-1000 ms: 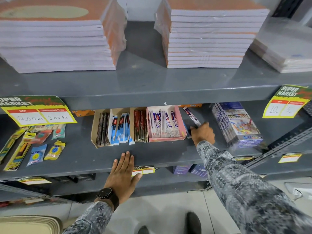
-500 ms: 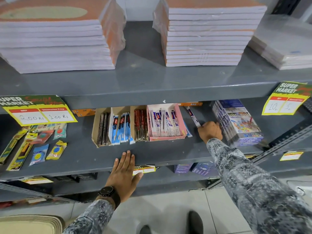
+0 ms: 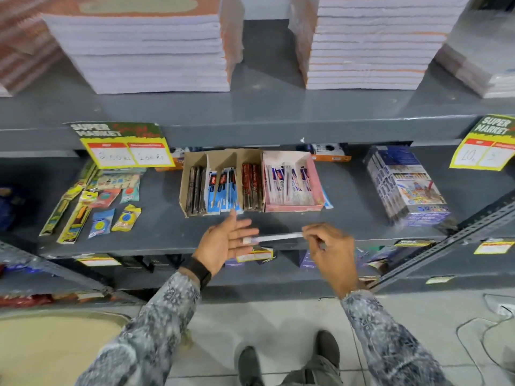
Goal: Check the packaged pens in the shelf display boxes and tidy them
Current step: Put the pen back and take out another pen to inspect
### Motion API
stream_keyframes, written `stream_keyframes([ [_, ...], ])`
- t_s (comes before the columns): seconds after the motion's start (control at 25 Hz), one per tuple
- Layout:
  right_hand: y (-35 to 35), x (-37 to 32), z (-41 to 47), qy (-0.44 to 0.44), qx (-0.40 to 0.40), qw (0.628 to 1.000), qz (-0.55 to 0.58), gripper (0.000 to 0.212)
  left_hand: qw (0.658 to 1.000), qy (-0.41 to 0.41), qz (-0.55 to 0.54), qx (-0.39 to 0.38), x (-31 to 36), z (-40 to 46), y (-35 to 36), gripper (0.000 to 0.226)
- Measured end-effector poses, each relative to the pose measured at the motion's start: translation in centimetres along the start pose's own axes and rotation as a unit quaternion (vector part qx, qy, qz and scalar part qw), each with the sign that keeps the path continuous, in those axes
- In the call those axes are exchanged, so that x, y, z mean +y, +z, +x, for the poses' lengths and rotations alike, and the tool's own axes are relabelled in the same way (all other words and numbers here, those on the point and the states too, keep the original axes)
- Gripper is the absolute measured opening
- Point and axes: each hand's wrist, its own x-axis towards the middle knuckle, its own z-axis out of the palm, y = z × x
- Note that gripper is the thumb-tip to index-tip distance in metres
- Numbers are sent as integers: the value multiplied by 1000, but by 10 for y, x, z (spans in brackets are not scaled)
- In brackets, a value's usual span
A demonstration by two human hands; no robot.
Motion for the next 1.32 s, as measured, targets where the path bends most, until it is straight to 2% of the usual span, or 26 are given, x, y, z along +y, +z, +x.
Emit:
stream_keyframes([
  [0.12, 4, -3, -6, -84, 5, 996, -41, 21, 999, 28, 0, -18, -5, -6, -5, 37],
  [0.32, 9, 0, -11, -105, 2, 993, -53, 11, 999, 45, -7, 10, -15, -5, -12, 34],
  [0.44, 7, -1, -9, -123, -10, 990, -66, 14, 998, 57, -24, 20, -14, -5, -13, 39],
  [0.48, 7, -2, -7, -94, 2, 994, -63, 14, 997, 64, -40, 31, -14, -4, -13, 43],
  [0.52, 6, -5, -3, -27, 27, 998, -42, 11, 995, 76, -44, 44, -13, -2, -12, 49],
  [0.56, 7, -9, 4, 68, 60, 996, -7, 10, 993, 98, -2, 68, -14, -1, -12, 50],
  [0.6, 9, -12, 18, 170, 90, 981, 30, 14, 981, 130, 99, 100, -15, 1, -12, 48],
  [0.64, 12, -13, 35, 252, 106, 960, 52, 15, 947, 162, 249, 126, -21, 5, -14, 47],
  [0.72, 26, -10, 77, 363, 89, 927, 28, 12, 831, 168, 518, 110, -37, 10, -18, 56],
  [0.8, 37, -9, 116, 453, 42, 890, -20, 19, 738, 138, 656, 72, -58, 16, -24, 69],
  [0.84, 41, -8, 130, 483, 3, 874, -41, 28, 705, 134, 693, 70, -65, 18, -25, 74],
  [0.88, 45, -6, 138, 493, -48, 867, -62, 39, 687, 135, 710, 75, -70, 19, -26, 76],
  [0.96, 52, -4, 144, 457, -167, 866, -114, 54, 685, 137, 712, 78, -72, 20, -26, 78],
  [1.0, 53, -2, 144, 425, -192, 874, -135, 53, 688, 139, 709, 77, -72, 20, -28, 77],
  [1.08, 49, 4, 138, 375, -134, 905, -149, 34, 683, 142, 712, 76, -71, 20, -29, 77],
  [1.16, 36, 20, 125, 360, 8, 923, -135, 31, 681, 138, 715, 79, -72, 19, -29, 78],
  [1.2, 28, 33, 118, 372, 63, 917, -130, 29, 679, 135, 717, 80, -72, 20, -28, 78],
  [1.24, 22, 47, 111, 398, 75, 904, -137, 28, 678, 131, 718, 80, -73, 19, -27, 78],
  [1.32, 15, 68, 99, 436, -21, 886, -159, 30, 682, 129, 715, 82, -74, 19, -27, 78],
])
